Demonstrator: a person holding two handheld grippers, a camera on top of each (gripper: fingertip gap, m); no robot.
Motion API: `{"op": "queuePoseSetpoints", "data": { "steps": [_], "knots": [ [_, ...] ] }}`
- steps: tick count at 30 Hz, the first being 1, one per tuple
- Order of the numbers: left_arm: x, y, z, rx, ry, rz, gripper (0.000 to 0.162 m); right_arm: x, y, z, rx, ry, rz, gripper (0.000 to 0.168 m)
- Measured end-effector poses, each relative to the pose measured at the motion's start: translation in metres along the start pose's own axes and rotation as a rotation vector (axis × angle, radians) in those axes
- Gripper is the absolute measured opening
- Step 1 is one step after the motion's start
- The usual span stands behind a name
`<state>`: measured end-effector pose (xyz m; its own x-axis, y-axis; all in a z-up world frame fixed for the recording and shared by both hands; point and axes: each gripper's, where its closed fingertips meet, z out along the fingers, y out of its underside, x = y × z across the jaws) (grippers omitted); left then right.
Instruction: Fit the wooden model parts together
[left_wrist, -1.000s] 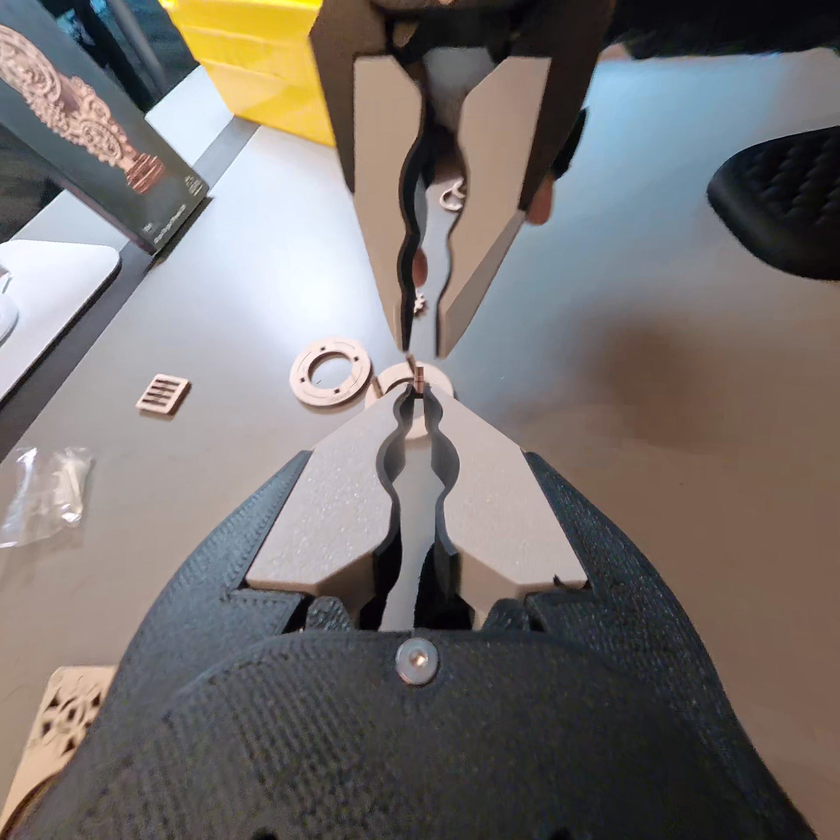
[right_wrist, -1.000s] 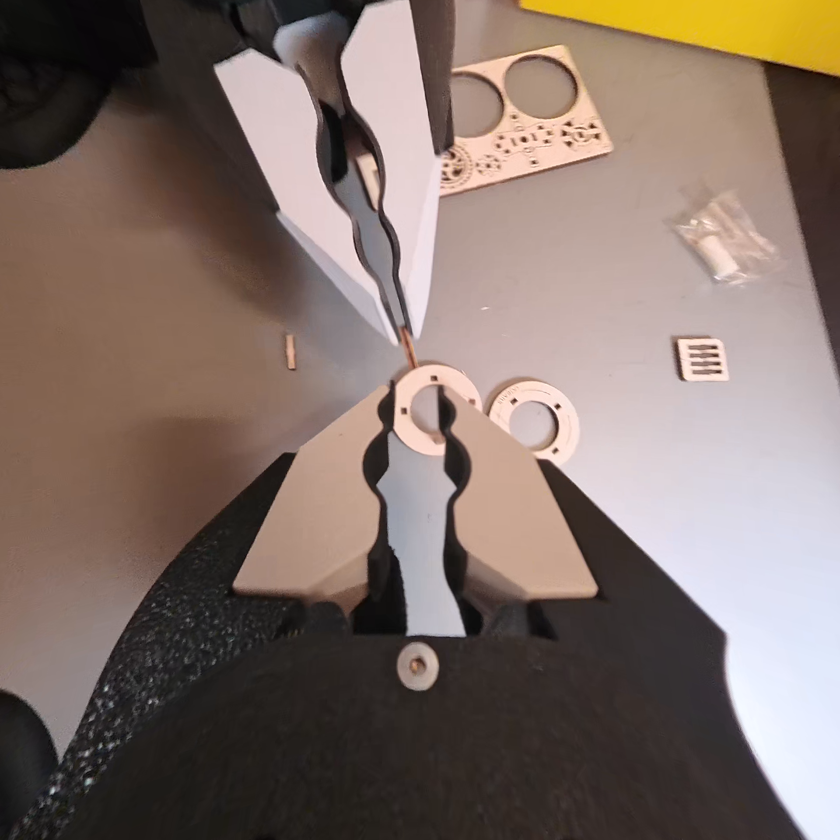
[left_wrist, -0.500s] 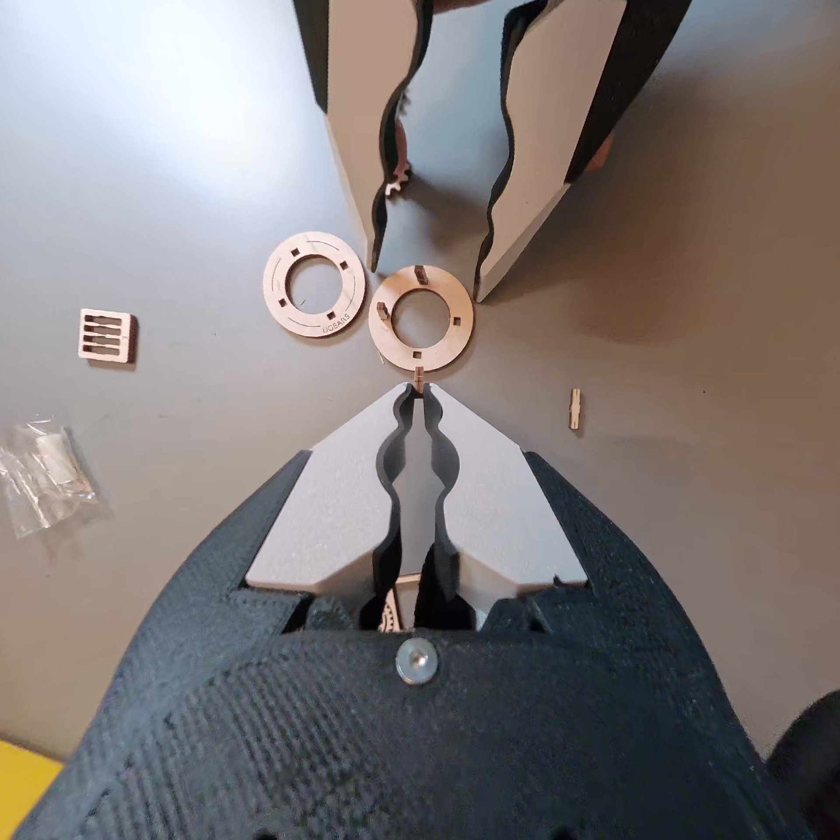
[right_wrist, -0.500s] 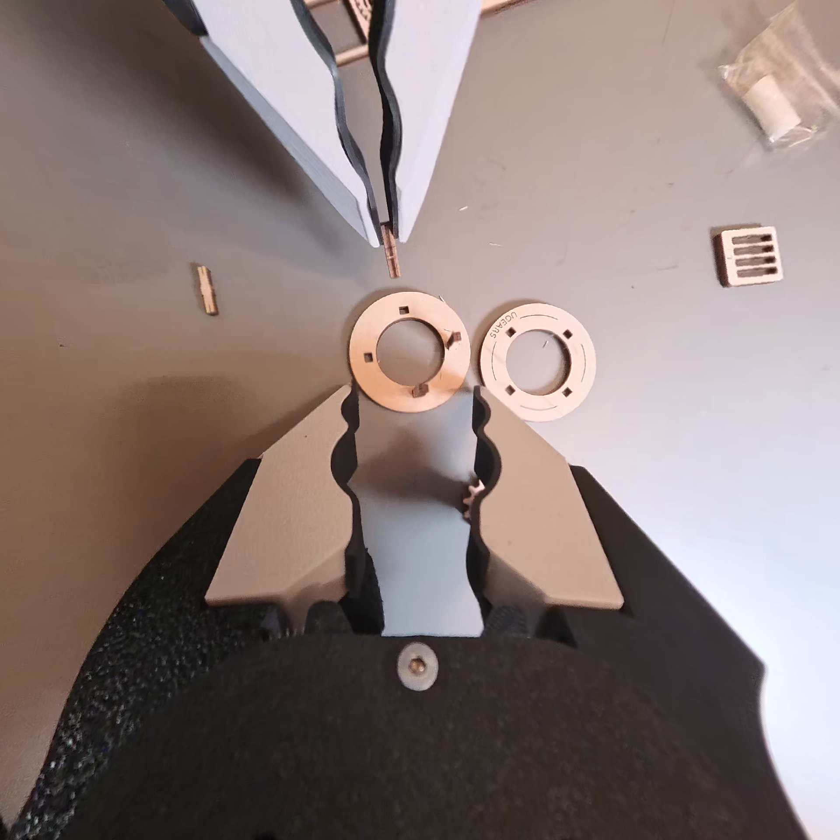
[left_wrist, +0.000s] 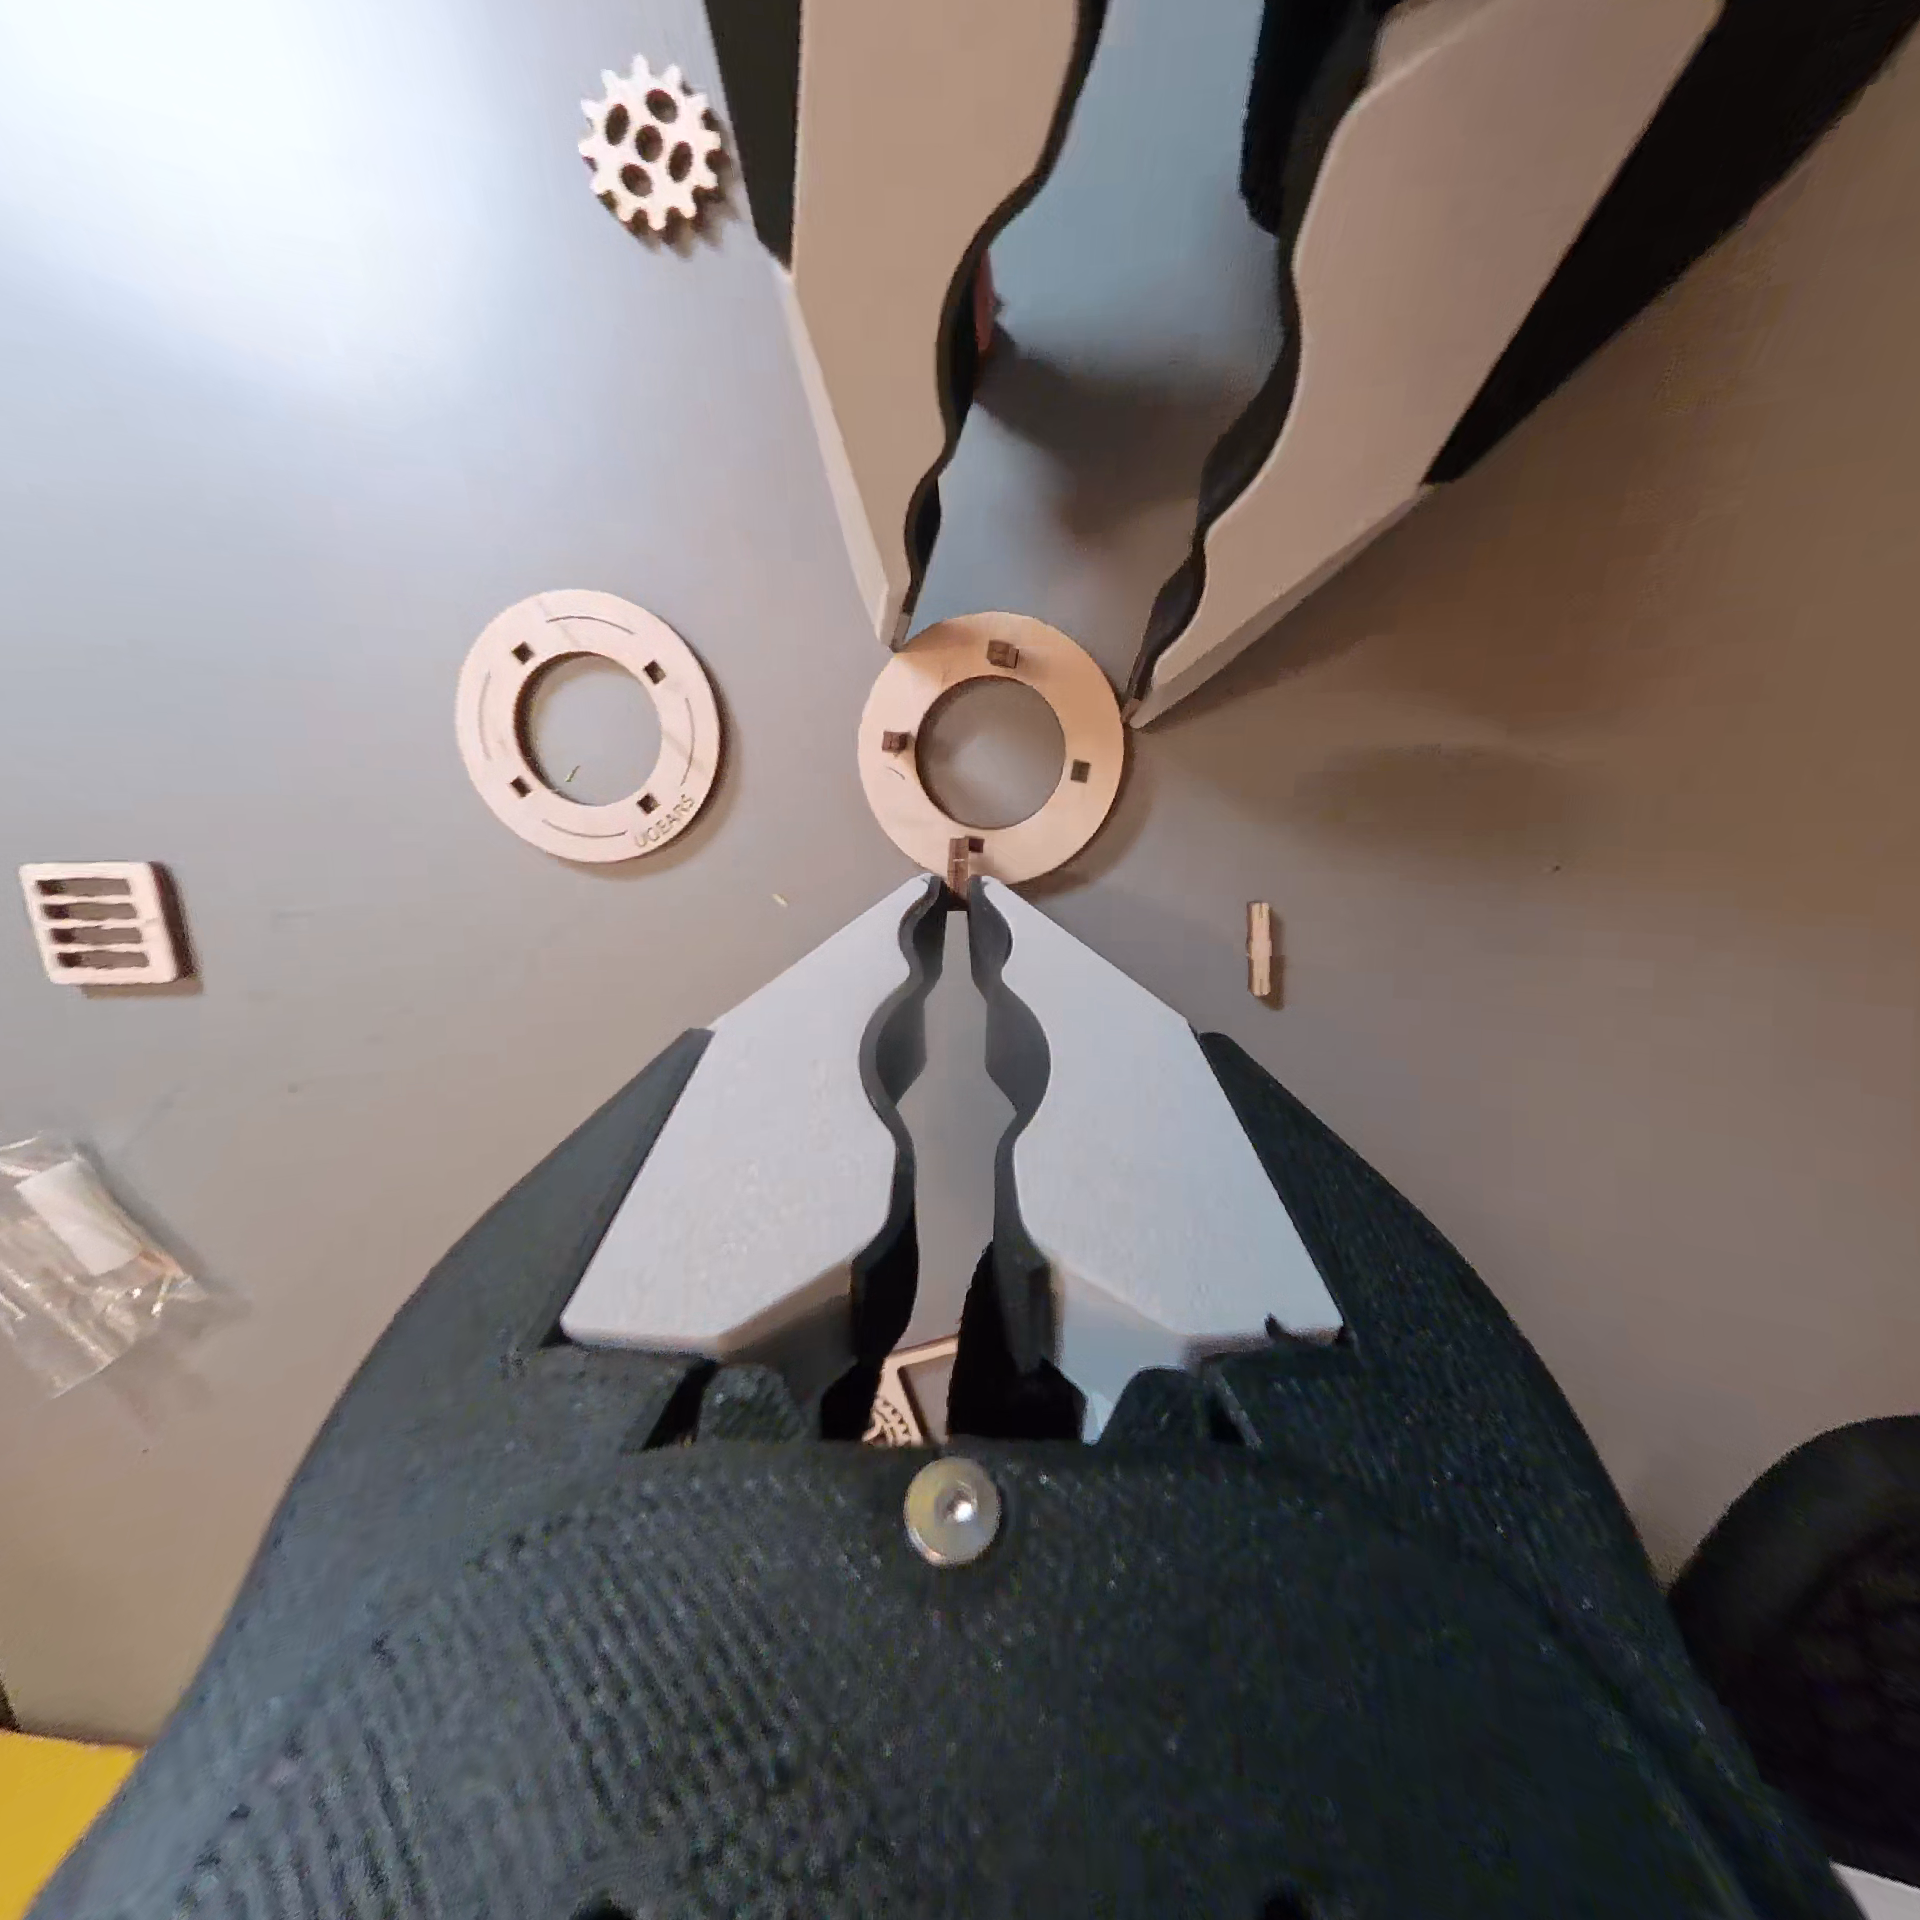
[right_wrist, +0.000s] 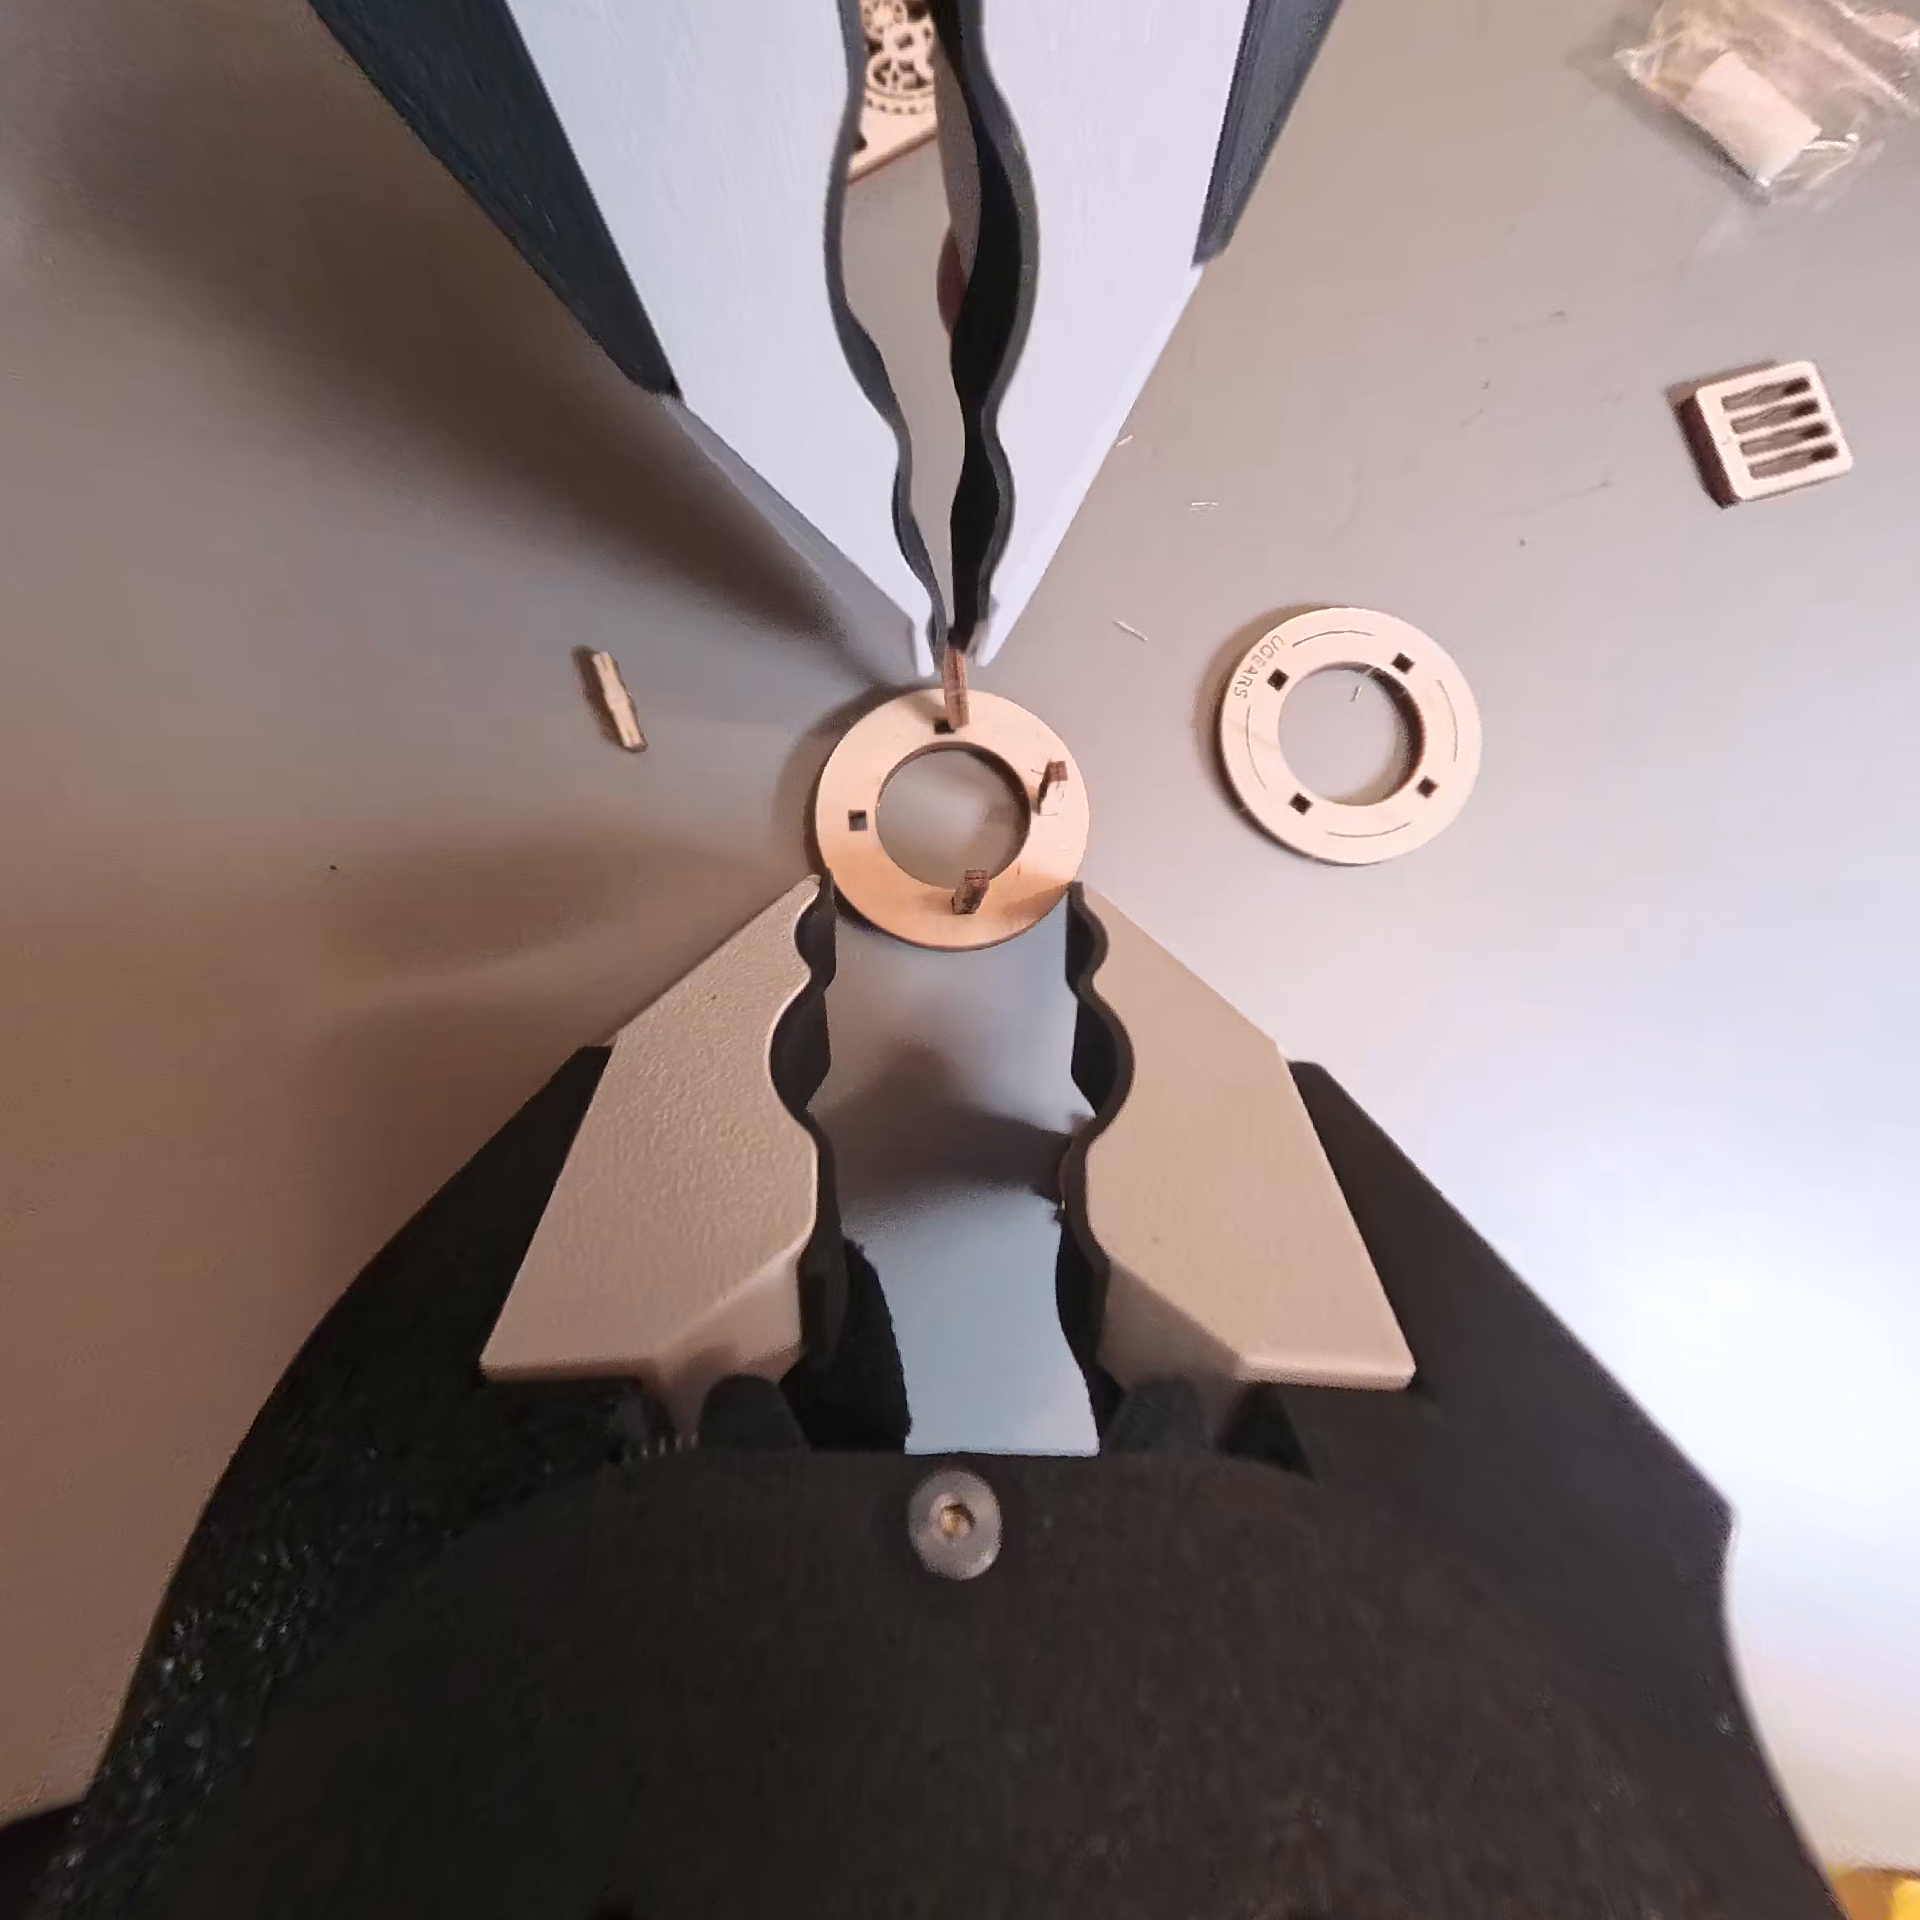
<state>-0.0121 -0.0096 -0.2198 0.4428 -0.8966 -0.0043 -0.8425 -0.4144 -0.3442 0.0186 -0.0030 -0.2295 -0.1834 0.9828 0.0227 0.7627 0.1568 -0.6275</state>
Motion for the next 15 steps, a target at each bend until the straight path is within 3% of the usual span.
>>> {"op": "queuePoseSetpoints", "data": {
  "steps": [15],
  "knots": [
    [0.005,-0.004,0.005,-0.172,0.013,0.054,0.003,-0.005,0.001,-0.012,0.153,0.066,-0.057,0.038]
  ]
}}
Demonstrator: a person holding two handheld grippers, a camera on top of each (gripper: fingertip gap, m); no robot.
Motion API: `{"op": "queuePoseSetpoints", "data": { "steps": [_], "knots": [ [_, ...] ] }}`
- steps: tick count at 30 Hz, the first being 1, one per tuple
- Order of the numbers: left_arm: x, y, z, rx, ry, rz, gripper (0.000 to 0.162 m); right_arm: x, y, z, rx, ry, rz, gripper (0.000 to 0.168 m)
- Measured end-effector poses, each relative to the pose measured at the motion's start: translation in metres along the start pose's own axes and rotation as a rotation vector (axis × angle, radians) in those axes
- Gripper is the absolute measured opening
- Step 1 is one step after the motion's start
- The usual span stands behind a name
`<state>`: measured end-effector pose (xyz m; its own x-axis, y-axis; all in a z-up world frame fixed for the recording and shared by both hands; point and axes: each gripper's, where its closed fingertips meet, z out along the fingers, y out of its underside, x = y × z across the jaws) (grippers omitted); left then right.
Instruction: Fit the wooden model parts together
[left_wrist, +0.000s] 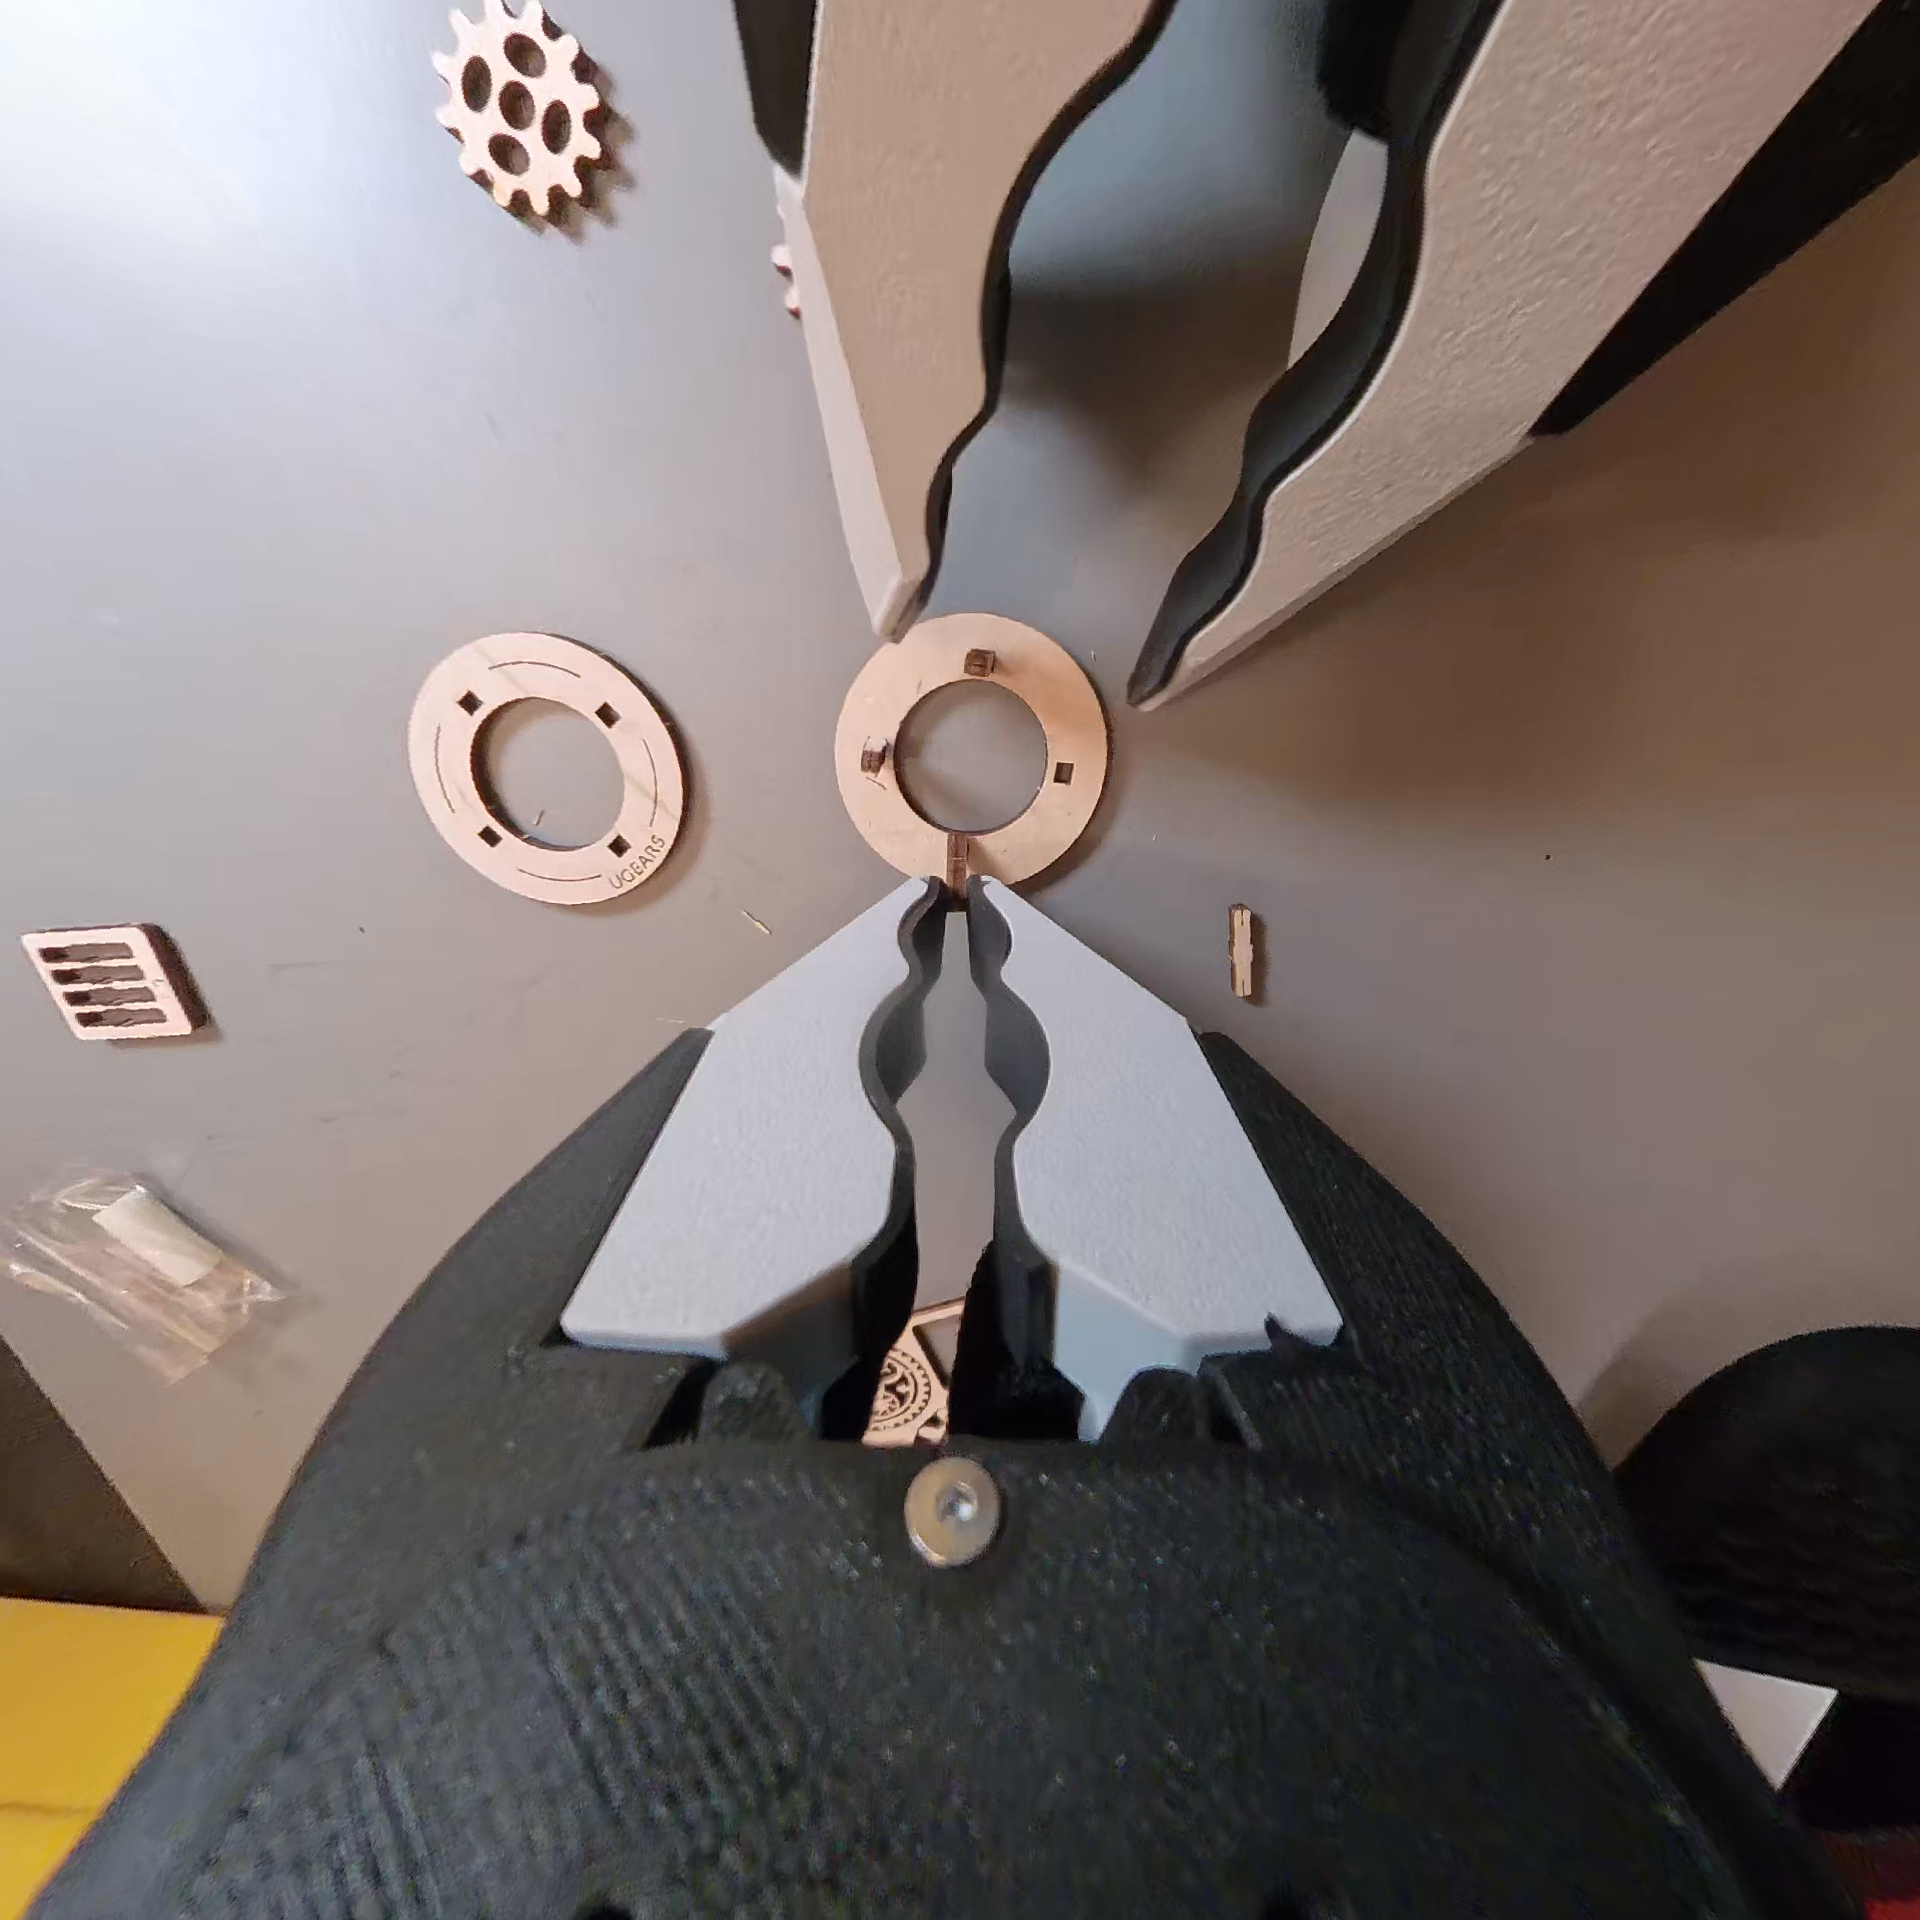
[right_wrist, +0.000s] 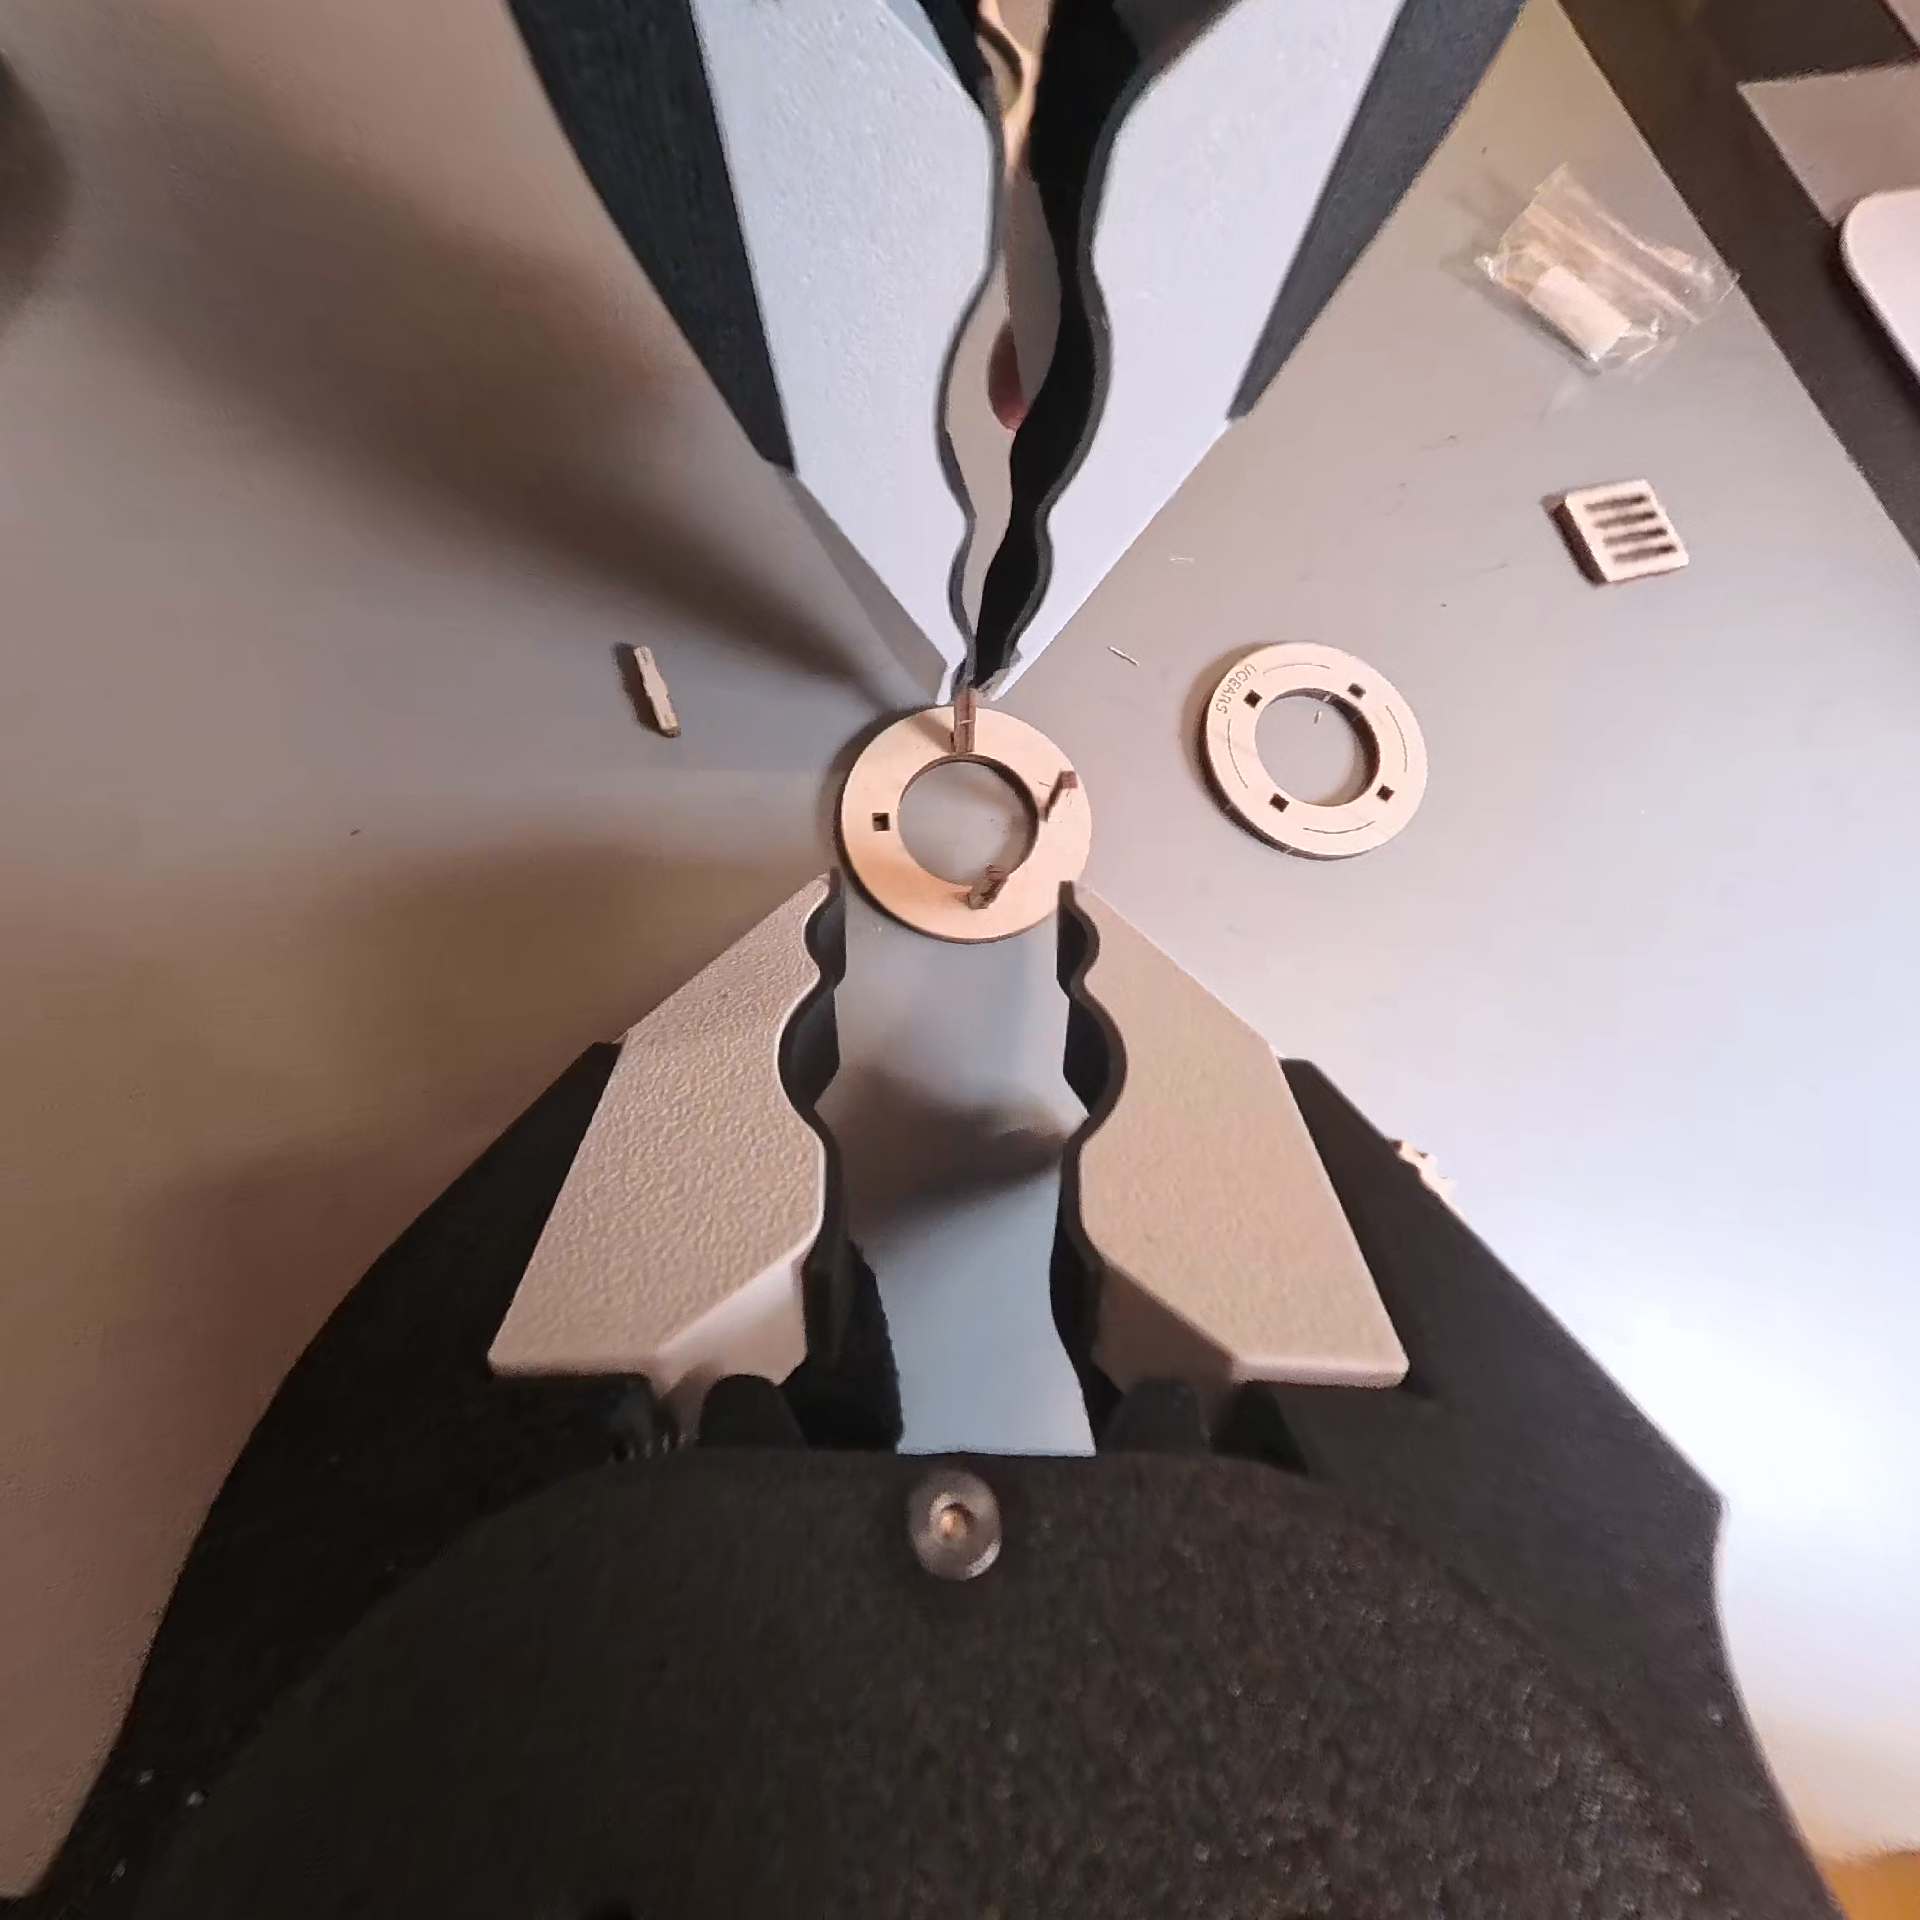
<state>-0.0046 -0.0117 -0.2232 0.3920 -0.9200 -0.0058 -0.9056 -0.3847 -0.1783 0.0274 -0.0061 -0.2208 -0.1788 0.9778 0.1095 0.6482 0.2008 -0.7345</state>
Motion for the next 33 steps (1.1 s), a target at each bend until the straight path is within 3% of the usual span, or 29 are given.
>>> {"op": "queuePoseSetpoints", "data": {
  "steps": [9,13,22,33],
  "knots": [
    [-0.002,0.005,-0.001,-0.121,-0.003,0.043,0.003,0.006,-0.002,-0.011,0.109,0.043,-0.075,0.0],
    [-0.003,0.007,-0.001,-0.156,0.001,0.05,0.003,0.002,-0.004,-0.002,0.12,0.006,-0.124,0.0],
    [-0.003,0.013,0.003,-0.192,0.017,0.046,0.003,-0.001,0.002,0.009,0.083,0.093,-0.388,0.0],
    [-0.003,0.007,-0.005,-0.182,0.034,0.057,0.003,0.001,0.001,0.008,0.079,0.141,-0.43,0.0]
  ]
}}
